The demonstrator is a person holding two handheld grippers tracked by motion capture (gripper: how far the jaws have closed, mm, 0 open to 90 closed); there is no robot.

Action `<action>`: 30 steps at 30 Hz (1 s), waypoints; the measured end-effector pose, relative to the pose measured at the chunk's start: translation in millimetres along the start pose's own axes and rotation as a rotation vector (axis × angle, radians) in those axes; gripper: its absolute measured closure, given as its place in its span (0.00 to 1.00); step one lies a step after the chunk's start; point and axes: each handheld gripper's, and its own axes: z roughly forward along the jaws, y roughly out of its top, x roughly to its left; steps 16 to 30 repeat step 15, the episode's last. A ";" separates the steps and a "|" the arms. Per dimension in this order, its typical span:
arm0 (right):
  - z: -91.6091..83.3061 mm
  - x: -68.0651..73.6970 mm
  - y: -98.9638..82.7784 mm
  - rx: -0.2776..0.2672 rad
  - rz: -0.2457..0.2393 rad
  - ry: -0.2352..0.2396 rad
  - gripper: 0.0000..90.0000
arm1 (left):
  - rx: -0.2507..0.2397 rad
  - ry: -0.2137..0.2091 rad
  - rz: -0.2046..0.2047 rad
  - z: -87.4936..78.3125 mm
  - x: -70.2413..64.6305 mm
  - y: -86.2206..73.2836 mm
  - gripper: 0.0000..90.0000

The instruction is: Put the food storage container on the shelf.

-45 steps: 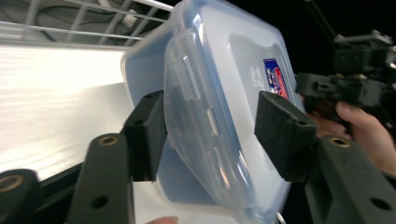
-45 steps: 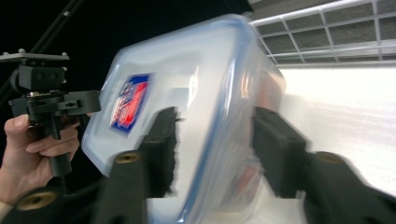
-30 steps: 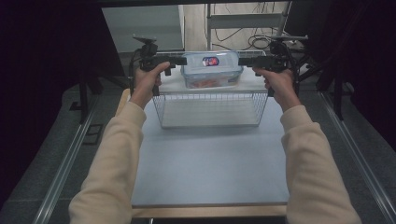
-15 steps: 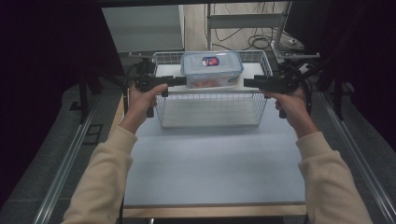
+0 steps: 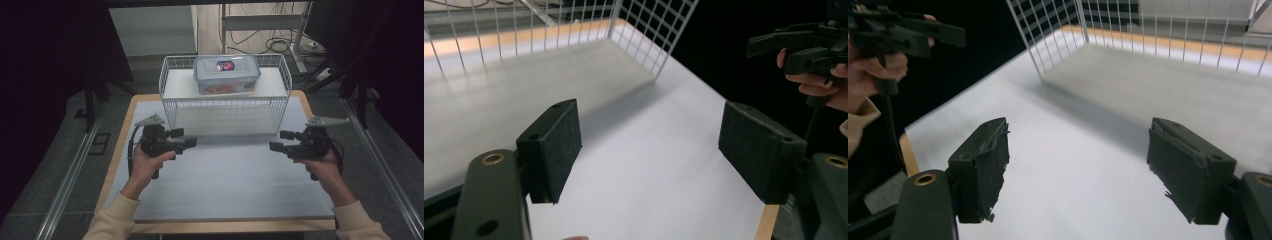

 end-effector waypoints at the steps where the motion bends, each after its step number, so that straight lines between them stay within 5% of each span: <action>1: -0.3 1.2 -7.8 0.008 -0.004 -0.007 0.27 | 0.007 0.002 0.000 0.3 -1.1 -7.0 0.28; 6: 0.2 4.7 -35.3 0.025 -0.006 -0.007 0.26 | 0.045 -0.003 -0.002 5.3 -2.9 -26.1 0.28; 13: -1.2 7.7 -33.3 -0.025 -0.043 -0.024 0.23 | 0.038 0.012 0.006 5.9 -5.6 -27.7 0.28; 30: 2.0 6.1 -36.5 -0.017 -0.052 -0.031 0.23 | 0.045 0.012 0.000 7.6 -4.1 -30.5 0.28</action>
